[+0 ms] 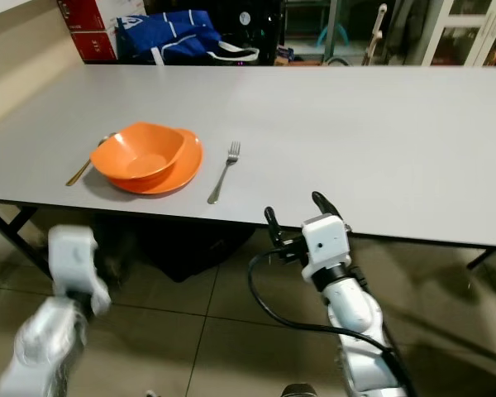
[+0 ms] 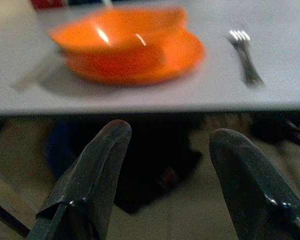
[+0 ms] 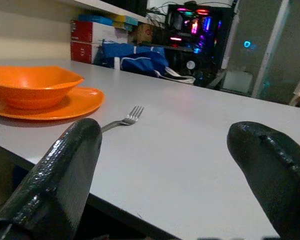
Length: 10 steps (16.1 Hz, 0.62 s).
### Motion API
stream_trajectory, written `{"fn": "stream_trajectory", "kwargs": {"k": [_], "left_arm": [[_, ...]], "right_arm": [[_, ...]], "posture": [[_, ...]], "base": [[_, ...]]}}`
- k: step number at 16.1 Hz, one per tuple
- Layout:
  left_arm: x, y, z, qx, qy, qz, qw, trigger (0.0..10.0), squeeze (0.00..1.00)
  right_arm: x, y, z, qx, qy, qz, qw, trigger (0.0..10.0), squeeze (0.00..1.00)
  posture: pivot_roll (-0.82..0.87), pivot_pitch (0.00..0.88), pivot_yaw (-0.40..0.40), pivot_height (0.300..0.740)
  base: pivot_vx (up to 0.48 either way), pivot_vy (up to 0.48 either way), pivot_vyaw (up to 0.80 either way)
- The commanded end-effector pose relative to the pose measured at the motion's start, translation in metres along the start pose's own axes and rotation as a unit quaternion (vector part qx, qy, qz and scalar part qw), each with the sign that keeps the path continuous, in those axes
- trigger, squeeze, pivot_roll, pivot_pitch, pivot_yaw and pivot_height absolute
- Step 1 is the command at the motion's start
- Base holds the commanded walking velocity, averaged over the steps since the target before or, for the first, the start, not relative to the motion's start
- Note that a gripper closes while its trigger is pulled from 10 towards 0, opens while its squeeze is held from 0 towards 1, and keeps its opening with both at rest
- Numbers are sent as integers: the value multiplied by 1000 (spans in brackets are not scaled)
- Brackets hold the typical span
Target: Setting the table
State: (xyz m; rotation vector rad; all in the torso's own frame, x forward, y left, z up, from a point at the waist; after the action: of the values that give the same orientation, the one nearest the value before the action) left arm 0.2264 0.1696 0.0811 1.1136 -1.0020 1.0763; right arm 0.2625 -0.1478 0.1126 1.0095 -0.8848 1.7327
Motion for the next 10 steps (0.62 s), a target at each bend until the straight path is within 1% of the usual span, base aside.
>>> {"fn": "stream_trajectory", "kwargs": {"k": [1,3,4,5,6,7,8,10], "left_arm": [[1,0,10,-27,-2,5,1000,10000,0],[-1,0,8,-15,-6,12,1000,10000,0],[-1,0,6,-10,-8,18,1000,10000,0],[0,-2,3,-8,-28,34,999,10000,0],[4,-2,3,-14,-63,52,997,10000,0],[7,-3,3,-19,-72,60,995,10000,0],[9,-4,3,-15,-68,62,996,10000,0],[3,-2,3,-6,-37,41,998,10000,0]], "right_arm": [[3,0,-1,14,-19,10,1000,10000,0],[1,1,0,30,-51,14,998,10000,0],[0,1,-1,40,-61,12,997,10000,0],[-3,2,-4,68,-71,8,995,10000,0],[-6,3,-6,84,-66,5,994,10000,0],[-7,3,-5,90,-59,3,994,10000,0],[-7,3,-4,88,-57,3,994,10000,0],[-7,5,-5,87,-62,3,994,10000,0]], "posture": [[-212,0,88,740],[-208,0,73,740],[-209,0,73,740],[-206,0,67,740],[-205,0,63,740],[-206,0,63,740],[-208,0,61,740],[-211,0,61,740]], "base": [[0,0,0],[0,0,0],[0,0,0],[0,0,0],[0,0,0],[0,0,0],[0,0,0],[0,0,0]]}}
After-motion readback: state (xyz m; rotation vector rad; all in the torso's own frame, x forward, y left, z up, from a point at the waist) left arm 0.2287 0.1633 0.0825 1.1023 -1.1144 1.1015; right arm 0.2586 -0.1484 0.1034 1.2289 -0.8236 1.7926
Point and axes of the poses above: a point about 5 cm out from each wrist's last joint towards the gripper, its own y axis pointing back from the gripper into the wrist, its own x axis along the axis of the wrist's last joint, z = x × y, the point moved 1 cm from there along -y, pointing out of the wrist towards the gripper, and after that the axes turned 12 degrees about y, right-handed, at the moved point
